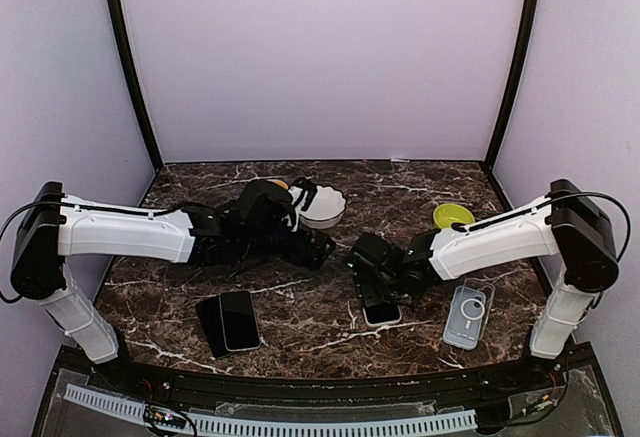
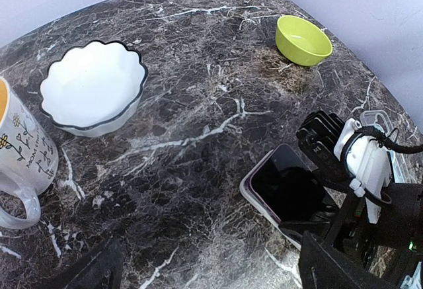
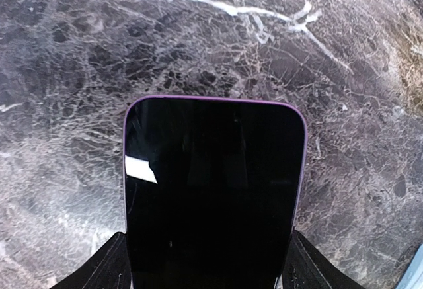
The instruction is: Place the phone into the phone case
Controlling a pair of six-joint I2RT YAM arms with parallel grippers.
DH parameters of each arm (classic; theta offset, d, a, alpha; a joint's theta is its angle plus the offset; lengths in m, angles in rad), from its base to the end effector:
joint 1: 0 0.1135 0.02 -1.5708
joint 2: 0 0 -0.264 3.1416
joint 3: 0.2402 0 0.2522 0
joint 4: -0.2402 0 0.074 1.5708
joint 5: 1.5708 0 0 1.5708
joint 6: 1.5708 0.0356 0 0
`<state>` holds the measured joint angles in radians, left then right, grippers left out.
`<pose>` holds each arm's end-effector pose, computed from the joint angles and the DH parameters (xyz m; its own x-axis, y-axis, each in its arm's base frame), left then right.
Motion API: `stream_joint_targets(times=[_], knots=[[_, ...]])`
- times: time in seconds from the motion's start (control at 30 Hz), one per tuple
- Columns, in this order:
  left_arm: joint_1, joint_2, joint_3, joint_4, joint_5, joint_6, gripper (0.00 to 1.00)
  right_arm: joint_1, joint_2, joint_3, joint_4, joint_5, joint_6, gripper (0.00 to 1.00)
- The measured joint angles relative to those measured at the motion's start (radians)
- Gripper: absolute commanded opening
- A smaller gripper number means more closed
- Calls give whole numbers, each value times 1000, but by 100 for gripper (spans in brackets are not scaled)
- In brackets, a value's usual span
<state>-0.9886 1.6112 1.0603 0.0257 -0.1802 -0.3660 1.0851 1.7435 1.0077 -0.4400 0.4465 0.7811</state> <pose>0.2061 -0.3015 0.2455 -0.5210 0.1511 -0.8401 0.5890 0.7759 -0.2257 0.1667 0.2829 0.1557 -0.8130 -0.1797 -0.5539 -0.2080 0.9781 -0.0121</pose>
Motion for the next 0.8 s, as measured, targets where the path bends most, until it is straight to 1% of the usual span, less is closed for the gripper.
stream_joint_targets(times=[0.03,0.1,0.17,0.23,0.27,0.3,0.37,0.47,0.73,0.8], knots=[[0,-1,0,-1,-7,5,95,0,9,0,3,2,6,9],[0,-4,0,-2,-19,15,95,0,17,0,5,4,14,21],[0,-7,0,-2,-29,23,95,0,17,0,4,6,20,41],[0,-9,-1,-2,-39,31,95,0,17,0,3,8,26,66],[0,-10,-1,-2,-42,34,95,0,17,0,2,8,27,75],[0,-10,-1,-2,-46,38,95,0,17,0,0,10,30,82],[0,-10,-1,-4,-49,42,95,1,17,3,-8,11,34,90],[0,-11,-1,-6,-52,47,95,3,17,13,-47,20,34,98],[0,-27,-3,-10,-70,64,95,5,8,55,-142,20,8,99],[0,-29,-3,-10,-72,68,95,-5,-6,57,-150,-2,-8,95]])
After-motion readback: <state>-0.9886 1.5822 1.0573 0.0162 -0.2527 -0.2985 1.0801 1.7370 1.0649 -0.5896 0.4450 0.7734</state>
